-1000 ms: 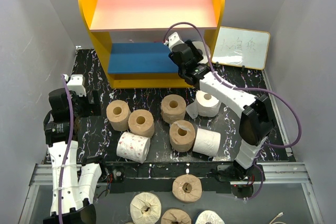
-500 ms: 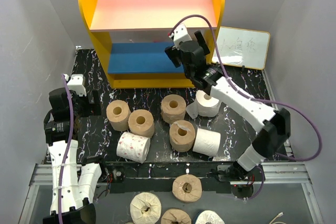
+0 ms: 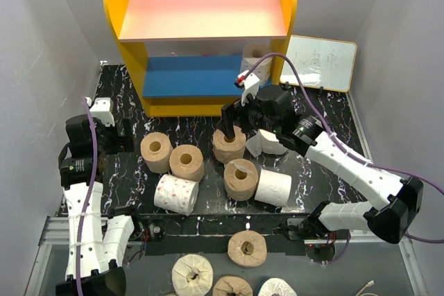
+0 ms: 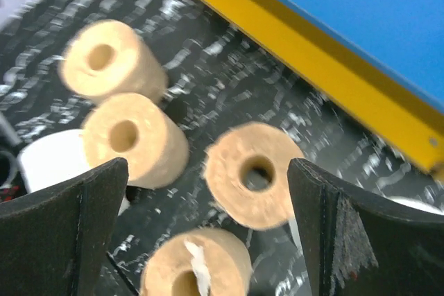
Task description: Place and organize the paper towels onto the shelf
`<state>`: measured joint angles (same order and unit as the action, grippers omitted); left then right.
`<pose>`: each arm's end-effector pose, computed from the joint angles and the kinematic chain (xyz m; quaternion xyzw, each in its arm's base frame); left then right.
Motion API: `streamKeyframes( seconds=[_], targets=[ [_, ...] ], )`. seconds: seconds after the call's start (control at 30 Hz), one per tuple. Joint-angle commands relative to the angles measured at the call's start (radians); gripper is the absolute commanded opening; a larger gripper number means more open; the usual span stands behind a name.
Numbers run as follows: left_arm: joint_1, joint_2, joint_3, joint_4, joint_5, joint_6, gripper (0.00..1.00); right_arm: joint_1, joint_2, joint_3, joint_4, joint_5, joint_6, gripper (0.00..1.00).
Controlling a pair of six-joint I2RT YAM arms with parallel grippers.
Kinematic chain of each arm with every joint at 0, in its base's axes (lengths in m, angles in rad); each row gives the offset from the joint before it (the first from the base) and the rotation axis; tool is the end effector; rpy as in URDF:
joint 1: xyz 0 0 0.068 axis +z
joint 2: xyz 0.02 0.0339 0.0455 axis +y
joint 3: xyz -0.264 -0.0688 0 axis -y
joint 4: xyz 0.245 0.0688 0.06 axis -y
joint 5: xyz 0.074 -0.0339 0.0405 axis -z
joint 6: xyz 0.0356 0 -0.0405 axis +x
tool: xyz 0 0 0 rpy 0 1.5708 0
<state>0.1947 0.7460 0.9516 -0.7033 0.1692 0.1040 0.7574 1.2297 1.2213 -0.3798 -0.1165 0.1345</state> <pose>0.1479 0.0231 0.3494 0.0043 0.8575 0.0040 0.5145 0.1995 0.1943 0.3788 -0.2849 0.7790 0.2836 0.4812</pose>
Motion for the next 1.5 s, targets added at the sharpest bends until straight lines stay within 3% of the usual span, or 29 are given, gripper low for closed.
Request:
streamKeyframes(
  seconds=[0.0, 0.13, 0.2, 0.3, 0.4, 0.53, 0.77, 1.1, 1.47],
  targets=[
    [0.006, -0.008, -0.002, 0.014, 0.005, 0.003, 0.99, -0.005, 0.012, 0.053, -0.144, 0.344, 0.033, 0.99],
    [0.006, -0.004, -0.002, 0.016, -0.002, 0.001, 0.99, -0.004, 0.088, 0.097, -0.315, 0.700, -0.020, 0.95],
    [0.005, 0.000, -0.002, 0.015, -0.002, 0.001, 0.99, -0.005, 0.095, 0.071, -0.332, 0.786, -0.045, 0.93],
    [0.006, 0.007, -0.002, 0.015, -0.002, 0.000, 0.99, -0.002, 0.092, 0.015, -0.328, 0.717, -0.137, 0.86],
    [0.006, 0.012, -0.002, 0.016, -0.002, 0.000, 0.99, 0.005, 0.046, -0.039, -0.276, 0.683, -0.171, 0.85],
    [0.007, 0.016, -0.002, 0.016, -0.002, 0.000, 0.99, 0.003, 0.041, -0.066, -0.251, 0.739, -0.174, 0.84],
    [0.006, 0.018, -0.001, 0.016, -0.002, 0.000, 0.99, 0.002, 0.181, -0.017, -0.322, 0.744, -0.022, 0.75],
    [0.006, 0.011, -0.002, 0.015, -0.002, 0.000, 0.99, -0.036, 0.315, 0.009, -0.300, 0.681, 0.112, 0.61],
    [0.006, 0.012, -0.002, 0.016, -0.001, 0.000, 0.99, -0.075, 0.387, -0.001, -0.295, 0.715, 0.170, 0.59]
  ],
)
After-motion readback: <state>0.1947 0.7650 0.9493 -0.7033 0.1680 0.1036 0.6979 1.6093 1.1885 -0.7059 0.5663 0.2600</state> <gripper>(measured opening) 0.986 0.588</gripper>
